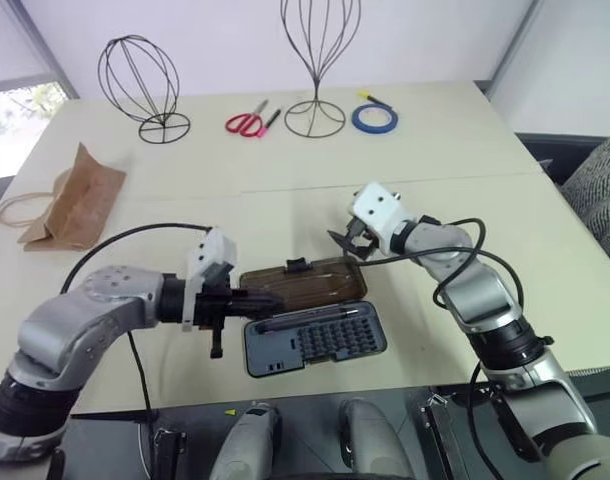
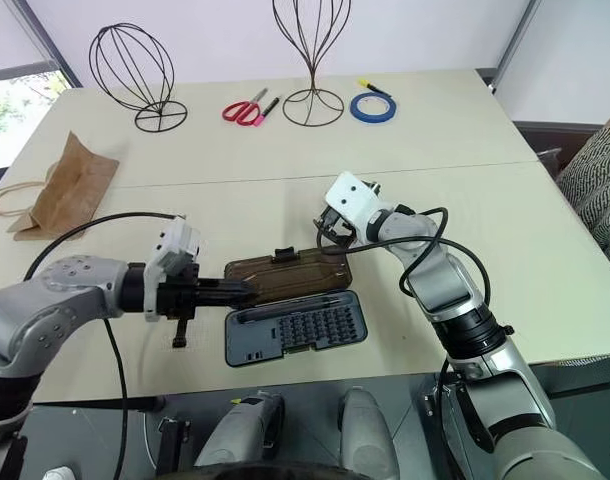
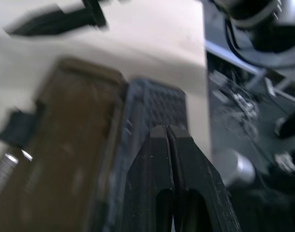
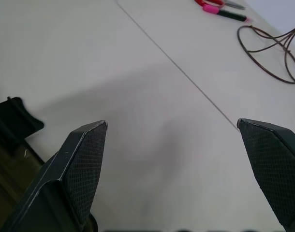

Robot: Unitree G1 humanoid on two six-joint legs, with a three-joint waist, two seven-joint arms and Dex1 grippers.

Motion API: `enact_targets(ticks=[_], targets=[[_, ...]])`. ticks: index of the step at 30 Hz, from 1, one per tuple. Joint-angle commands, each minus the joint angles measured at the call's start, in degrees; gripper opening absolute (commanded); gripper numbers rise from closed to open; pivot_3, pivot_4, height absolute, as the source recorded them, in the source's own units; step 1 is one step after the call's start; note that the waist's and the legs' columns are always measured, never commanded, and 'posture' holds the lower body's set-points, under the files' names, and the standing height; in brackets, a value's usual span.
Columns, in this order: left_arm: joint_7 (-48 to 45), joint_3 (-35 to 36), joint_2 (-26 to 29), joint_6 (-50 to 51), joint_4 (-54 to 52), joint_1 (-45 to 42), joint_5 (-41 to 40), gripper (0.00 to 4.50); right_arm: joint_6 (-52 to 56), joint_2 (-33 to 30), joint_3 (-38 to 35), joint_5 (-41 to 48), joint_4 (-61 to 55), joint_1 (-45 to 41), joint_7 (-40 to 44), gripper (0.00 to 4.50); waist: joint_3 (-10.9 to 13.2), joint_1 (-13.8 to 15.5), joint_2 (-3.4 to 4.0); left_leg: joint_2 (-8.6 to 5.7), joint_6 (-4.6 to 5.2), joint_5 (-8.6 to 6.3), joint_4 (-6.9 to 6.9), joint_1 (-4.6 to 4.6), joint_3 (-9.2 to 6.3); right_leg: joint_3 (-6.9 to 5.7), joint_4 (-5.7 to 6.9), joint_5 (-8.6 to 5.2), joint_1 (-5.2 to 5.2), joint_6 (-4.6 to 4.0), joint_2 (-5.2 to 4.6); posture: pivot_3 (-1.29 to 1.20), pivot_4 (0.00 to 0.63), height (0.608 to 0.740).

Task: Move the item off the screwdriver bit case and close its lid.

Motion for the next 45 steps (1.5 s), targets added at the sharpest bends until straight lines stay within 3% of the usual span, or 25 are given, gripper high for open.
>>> enact_targets(ticks=[1, 14, 27, 45], targets=[[-2.22, -0.46, 1.78, -1.77, -1.92, 2.11, 0.52, 0.05, -0.84, -1.13, -0.2, 0.13, 0.4, -1.45, 3.21, 4.5, 0.0, 0.05, 0.0, 0.0, 0.0, 0.0, 0.01, 0.01, 0.0, 0.0, -0.01, 0.0, 0.02, 0.0, 0.0, 0.0, 0.15, 0.74], [-3.85, -10.83, -1.64, -12.36, 6.18, 5.14, 12.91, 0.05, -3.95, -3.38, 0.37, -1.56, 6.88, -5.75, 10.42, 4.5, 0.0, 0.13, 0.0, 0.04, 0.0, 0.0, 0.01, 0.08, 0.33, 0.07, -0.01, 0.01, 0.05, -0.02, 0.0, 0.0, 0.15, 0.74], [-4.92, -14.54, -2.0, -19.36, 10.08, 7.18, 20.77, 0.05, -2.16, -7.32, 1.21, 2.13, 12.84, -13.02, 26.94, 4.5, -0.02, 0.09, 0.02, 0.07, 0.01, -0.01, 0.01, 0.13, 0.36, 0.08, -0.02, 0.02, 0.08, -0.02, 0.0, 0.0, 0.15, 0.74], [-5.37, -14.16, -2.81, -26.79, 15.16, 9.91, 23.07, 0.05, 1.93, 0.63, 2.35, 2.56, 20.36, -13.93, 26.86, 4.5, -0.11, 0.08, 0.12, 0.07, 0.01, -0.01, 0.0, 0.19, 0.31, 0.12, 0.0, 0.04, 0.09, -0.04, 0.0, 0.0, 0.15, 0.74]])
